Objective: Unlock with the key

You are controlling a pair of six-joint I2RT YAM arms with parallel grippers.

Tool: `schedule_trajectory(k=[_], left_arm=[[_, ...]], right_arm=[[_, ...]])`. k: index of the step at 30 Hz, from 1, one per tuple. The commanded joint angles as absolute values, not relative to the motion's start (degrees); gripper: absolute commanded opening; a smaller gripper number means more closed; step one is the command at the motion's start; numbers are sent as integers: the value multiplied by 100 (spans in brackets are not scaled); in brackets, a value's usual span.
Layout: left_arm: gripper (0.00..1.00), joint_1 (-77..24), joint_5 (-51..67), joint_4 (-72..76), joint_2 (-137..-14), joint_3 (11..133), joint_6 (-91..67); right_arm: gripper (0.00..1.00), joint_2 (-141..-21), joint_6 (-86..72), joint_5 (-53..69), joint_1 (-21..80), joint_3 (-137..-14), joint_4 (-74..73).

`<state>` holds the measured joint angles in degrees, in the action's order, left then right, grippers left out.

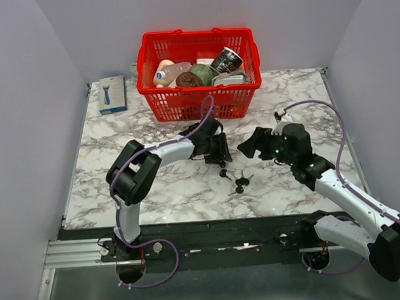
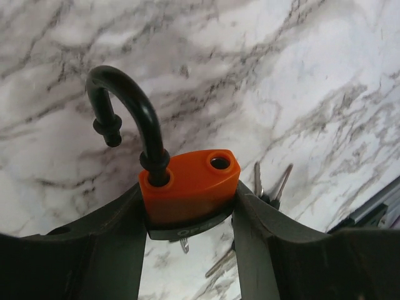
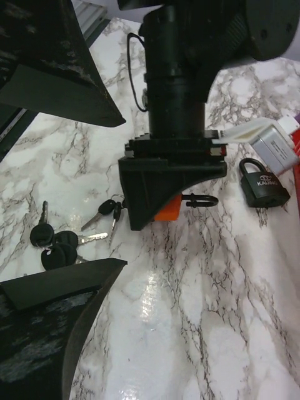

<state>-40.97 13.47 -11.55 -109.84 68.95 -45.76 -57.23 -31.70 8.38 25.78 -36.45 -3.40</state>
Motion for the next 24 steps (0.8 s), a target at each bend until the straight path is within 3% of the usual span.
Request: schedule_trajectory(k=[1, 2, 5, 14, 20, 24], left_arm=[[12, -4104, 1309, -1740, -11539, 7496, -4535], [27, -4113, 1318, -1784, -11644, 7541, -4518], [52, -4105, 1327, -1819, -11724, 7638, -4509], [90, -4104, 1388, -1829, -11707, 7682, -4333], [99, -4148, 1310, -1714, -11392, 7594, -4026], [99, -4157, 941, -1714, -10812, 7419, -3640]], right_arm=[[94, -5371, -2997, 493, 2522, -3533, -589], [94, -5318, -2971, 440, 2522, -3533, -650], [94, -5160, -2892, 264, 2505, -3516, -782], [95, -4878, -2804, 105, 2505, -3507, -914], [95, -4843, -2777, 114, 2505, -3533, -993], [95, -4773, -2690, 149, 2505, -3638, -1063]])
